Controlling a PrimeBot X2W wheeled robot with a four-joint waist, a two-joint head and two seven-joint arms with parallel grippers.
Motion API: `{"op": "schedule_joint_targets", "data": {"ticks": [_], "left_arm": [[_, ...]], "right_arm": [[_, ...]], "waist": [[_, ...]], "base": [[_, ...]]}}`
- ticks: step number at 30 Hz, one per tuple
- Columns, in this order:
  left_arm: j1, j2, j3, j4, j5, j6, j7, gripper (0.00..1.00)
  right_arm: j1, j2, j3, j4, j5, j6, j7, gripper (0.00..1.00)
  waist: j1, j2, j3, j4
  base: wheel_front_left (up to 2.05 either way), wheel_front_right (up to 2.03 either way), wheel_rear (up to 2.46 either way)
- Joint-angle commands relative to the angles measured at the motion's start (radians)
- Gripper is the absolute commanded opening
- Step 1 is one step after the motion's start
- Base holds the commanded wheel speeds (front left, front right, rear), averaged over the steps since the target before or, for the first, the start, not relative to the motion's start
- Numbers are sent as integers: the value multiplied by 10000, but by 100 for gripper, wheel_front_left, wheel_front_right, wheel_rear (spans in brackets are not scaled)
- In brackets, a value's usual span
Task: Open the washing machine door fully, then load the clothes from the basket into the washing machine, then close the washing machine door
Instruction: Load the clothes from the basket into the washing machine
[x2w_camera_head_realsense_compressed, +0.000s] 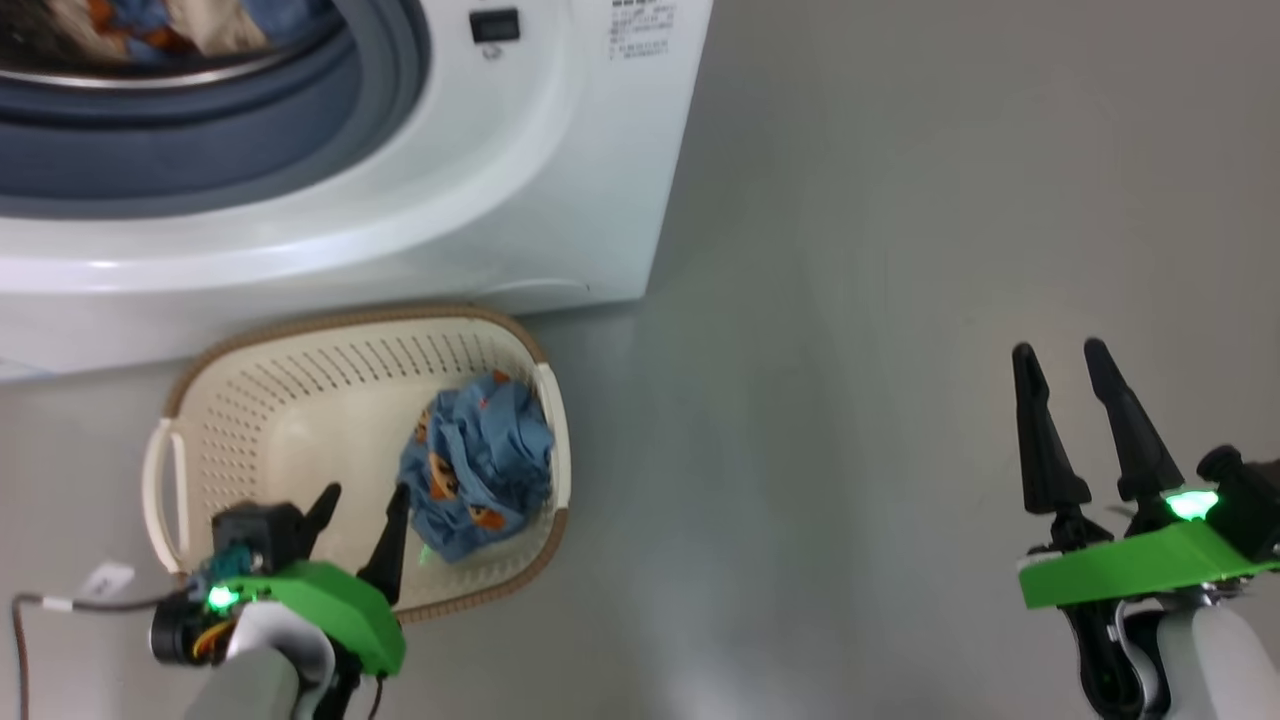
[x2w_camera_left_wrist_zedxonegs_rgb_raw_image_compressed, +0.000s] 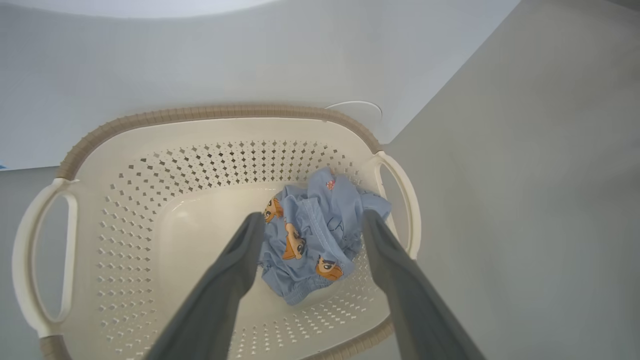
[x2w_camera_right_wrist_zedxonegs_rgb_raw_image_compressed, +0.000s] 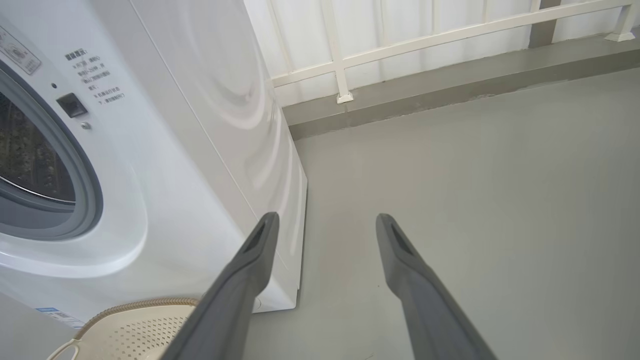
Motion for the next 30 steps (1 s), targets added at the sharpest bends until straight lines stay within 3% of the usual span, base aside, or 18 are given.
{"op": "schedule_joint_targets", "data": {"ticks": [1, 12, 30], "left_arm": [[-438, 379, 19, 186, -213, -13, -63, 100], [-2127, 844, -1648, 1757, -1155, -13, -63, 100], [-4230, 1362, -4686, 2688, -3200, -13, -63, 100]], "right_arm": [[-204, -5, 253, -268, -120, 27, -49, 100], [-871, 234, 515, -327, -186, 27, -49, 100], [-1559, 542, 637, -525, -217, 27, -49, 100]], "waist": [[0, -1, 834, -190], [0, -1, 1998, -466], [0, -1, 3499, -950]], "base": [[0, 0, 0], [0, 0, 0], [0, 0, 0]]}}
